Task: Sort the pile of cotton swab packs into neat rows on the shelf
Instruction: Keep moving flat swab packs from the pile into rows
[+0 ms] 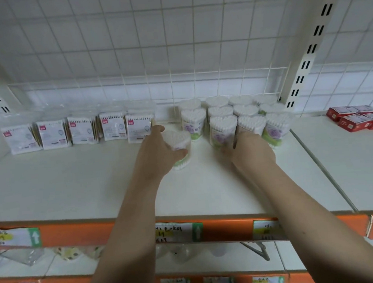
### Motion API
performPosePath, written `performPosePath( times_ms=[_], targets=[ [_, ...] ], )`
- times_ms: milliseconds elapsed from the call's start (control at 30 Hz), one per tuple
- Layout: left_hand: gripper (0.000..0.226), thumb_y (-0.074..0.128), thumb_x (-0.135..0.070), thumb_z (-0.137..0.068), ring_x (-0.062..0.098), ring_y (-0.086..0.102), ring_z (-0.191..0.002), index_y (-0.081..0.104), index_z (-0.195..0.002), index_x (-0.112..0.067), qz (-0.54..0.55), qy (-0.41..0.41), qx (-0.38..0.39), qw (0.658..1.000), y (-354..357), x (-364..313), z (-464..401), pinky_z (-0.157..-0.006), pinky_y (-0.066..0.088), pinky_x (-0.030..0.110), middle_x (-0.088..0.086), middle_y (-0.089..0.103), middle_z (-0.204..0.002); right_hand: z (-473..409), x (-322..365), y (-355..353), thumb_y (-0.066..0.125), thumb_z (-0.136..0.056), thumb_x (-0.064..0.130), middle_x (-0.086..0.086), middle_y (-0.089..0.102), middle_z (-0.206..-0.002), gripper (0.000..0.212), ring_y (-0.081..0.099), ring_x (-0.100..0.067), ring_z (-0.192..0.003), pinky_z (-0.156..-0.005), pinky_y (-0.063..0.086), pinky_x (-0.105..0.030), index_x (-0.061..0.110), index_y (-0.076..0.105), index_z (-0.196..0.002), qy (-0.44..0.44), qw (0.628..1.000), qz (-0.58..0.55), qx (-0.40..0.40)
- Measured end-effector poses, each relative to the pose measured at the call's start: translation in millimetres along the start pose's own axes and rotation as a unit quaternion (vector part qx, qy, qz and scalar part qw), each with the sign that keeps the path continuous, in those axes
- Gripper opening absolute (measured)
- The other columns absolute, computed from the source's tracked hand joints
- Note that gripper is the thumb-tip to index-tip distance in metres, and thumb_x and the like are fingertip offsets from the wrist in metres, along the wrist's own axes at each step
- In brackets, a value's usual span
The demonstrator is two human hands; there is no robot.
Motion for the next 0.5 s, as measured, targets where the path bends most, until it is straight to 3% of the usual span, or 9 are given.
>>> performPosePath(
  times_ms=[133, 233, 333, 500],
  targets=[
    [0.068, 0.078, -0.027, -0.074, 0.015, 0.052, -0.095, 0.045, -0.131, -0.008, 0.045, -0.002, -0.018, 0.999, 16.3, -9.2, -5.3, -0.083, 0.04, 0.026, -0.003, 0.052, -0.098, 17.8, -12.0, -8.3, 0.055, -0.09, 0.037, -0.01, 0.064, -0.105, 0.032, 0.059, -0.03, -0.099, -0.072, 0.044, -0.032, 0.01, 0.06, -0.105, -0.022, 1.0, 0.003, -0.01],
    [0.066, 0.079, -0.027, -0.073, 0.021, 0.055, -0.105, 0.047, -0.129, -0.009, 0.05, -0.002, -0.033, 0.998, 27.3, -14.6, -9.6, -0.088, 0.043, 0.03, 0.004, 0.059, -0.112, 29.2, -25.1, -13.1, 0.052, -0.092, 0.034, -0.009, 0.063, -0.111, 0.031, 0.057, -0.029, -0.103, -0.078, 0.047, -0.035, 0.01, 0.06, -0.109, -0.029, 0.999, 0.003, -0.024],
    [0.068, 0.079, -0.028, -0.073, 0.024, 0.056, -0.109, 0.047, -0.13, -0.01, 0.057, -0.005, -0.049, 0.997, 34.9, -19.0, -13.2, -0.093, 0.045, 0.037, 0.007, 0.06, -0.117, 36.5, -37.7, -15.9, 0.051, -0.093, 0.034, -0.009, 0.056, -0.125, 0.042, 0.052, -0.03, -0.115, -0.086, 0.045, -0.037, 0.011, 0.05, -0.128, -0.026, 0.999, 0.0, -0.019],
    [0.062, 0.075, -0.029, -0.076, 0.024, 0.056, -0.106, 0.046, -0.128, -0.011, 0.046, -0.012, -0.063, 0.997, 42.8, -23.9, -14.8, -0.086, 0.044, 0.032, 0.006, 0.059, -0.115, 42.1, -51.0, -16.8, 0.05, -0.093, 0.033, -0.01, 0.052, -0.129, 0.044, 0.051, -0.03, -0.117, -0.087, 0.043, -0.037, 0.011, 0.046, -0.131, -0.026, 1.0, 0.005, 0.002]
  ],
)
Point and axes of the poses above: each hand's wrist, its own z-axis away from the middle knuckle, its own y-axis out of the palm, x = y × z, the point moved 3 cm from there along -z, towards the middle knuckle
